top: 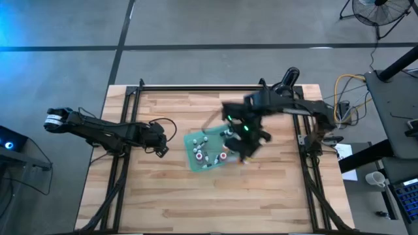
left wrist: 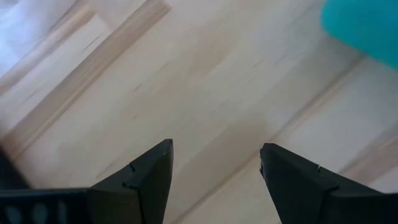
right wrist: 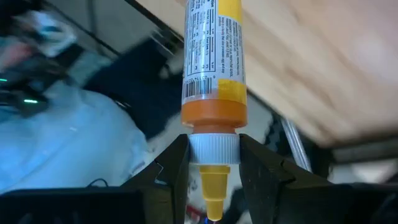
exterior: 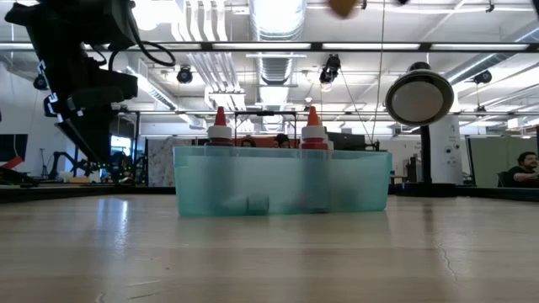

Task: Pick & Place food coloring
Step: Put the orange big food coloring into the green bin

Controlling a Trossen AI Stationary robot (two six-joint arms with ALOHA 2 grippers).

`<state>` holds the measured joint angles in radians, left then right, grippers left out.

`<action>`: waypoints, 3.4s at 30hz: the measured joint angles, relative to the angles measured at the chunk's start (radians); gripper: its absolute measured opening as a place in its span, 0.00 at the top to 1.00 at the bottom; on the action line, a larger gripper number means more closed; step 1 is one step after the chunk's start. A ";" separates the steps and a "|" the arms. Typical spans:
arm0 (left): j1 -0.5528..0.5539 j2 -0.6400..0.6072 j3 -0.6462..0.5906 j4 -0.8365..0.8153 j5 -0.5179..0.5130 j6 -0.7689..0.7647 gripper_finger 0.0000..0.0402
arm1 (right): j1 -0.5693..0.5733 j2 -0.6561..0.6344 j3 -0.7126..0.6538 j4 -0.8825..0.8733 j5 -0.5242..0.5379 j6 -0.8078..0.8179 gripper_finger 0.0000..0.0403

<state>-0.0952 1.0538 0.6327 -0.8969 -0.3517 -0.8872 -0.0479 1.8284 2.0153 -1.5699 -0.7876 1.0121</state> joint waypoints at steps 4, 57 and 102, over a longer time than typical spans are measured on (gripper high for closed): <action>0.000 0.000 0.000 0.048 0.000 0.057 0.47 | 0.093 -0.113 -0.191 -0.002 0.005 0.110 0.75; 0.003 0.000 0.001 0.075 0.066 0.021 0.47 | 0.293 -0.234 -1.161 0.404 -0.074 -0.030 0.66; 0.003 0.000 0.001 0.126 0.063 0.027 0.47 | 0.925 -0.569 -0.983 0.379 0.740 0.389 0.46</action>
<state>-0.0917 1.0542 0.6338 -0.7708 -0.2891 -0.8599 0.8768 1.2591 1.0321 -1.1912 -0.0480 1.4010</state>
